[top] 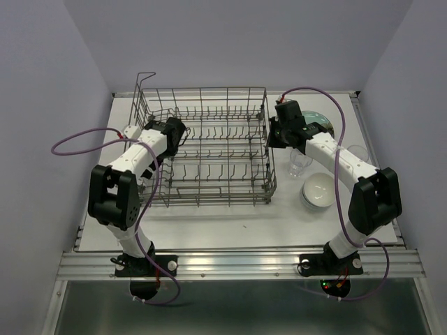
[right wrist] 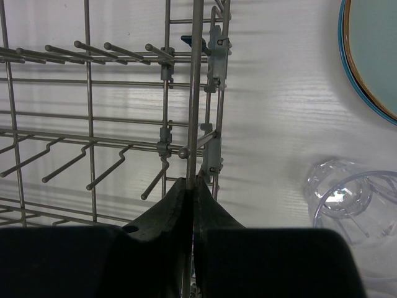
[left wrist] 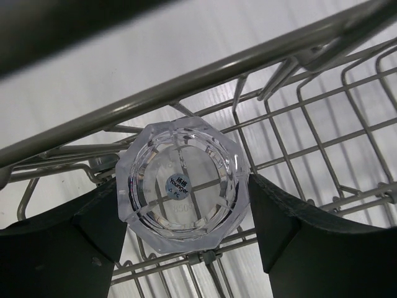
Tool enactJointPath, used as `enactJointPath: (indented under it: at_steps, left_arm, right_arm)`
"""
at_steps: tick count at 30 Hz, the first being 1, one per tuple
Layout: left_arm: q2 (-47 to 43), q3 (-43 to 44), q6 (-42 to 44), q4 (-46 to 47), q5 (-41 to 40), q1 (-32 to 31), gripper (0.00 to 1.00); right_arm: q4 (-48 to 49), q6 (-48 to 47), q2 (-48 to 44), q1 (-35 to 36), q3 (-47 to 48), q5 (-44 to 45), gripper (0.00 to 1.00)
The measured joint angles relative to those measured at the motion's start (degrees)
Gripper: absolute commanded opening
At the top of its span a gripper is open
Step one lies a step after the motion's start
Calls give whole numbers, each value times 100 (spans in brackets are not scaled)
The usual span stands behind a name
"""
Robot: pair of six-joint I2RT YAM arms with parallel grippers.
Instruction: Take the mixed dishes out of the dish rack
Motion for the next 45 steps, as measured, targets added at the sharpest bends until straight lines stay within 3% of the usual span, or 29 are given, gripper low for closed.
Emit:
enactJointPath:
  at_steps: [17, 18, 20, 21, 24, 27, 28, 40, 45]
  left_arm:
    - [-496, 1220, 713, -68, -514, -389, 0]
    - [-496, 1283, 804, -72, -522, -422, 0]
    - [-501, 1460, 1019, -37, -562, -529, 0]
    - [-507, 1611, 1167, 20, -584, -634, 0]
    - [-535, 2004, 1696, 321, -584, -990, 0]
    - [-662, 2212, 2291, 824, -428, -1314, 0]
    - [-752, 2212, 2566, 1069, -310, -1381, 0]
    - [-2455, 1294, 4509, 3866, 1644, -1386, 0]
    - [-2559, 1121, 4754, 4690, 2887, -1386, 0]
  right_arm:
    - [2, -17, 2, -4, 2, -20, 4]
    - [2, -17, 2, -4, 2, -17, 11]
    - [-4, -20, 2, -4, 9, -17, 16]
    - [-7, -33, 2, -4, 13, -17, 27]
    - [-44, -105, 2, 13, 28, -118, 34]
    - [-151, -146, 4, 70, 103, -177, 79]
    - [-179, -122, 4, 81, 162, -205, 100]
    - [-199, -378, -514, 149, 833, -260, 100]
    - [179, -861, -1480, 144, 680, -1449, 100]
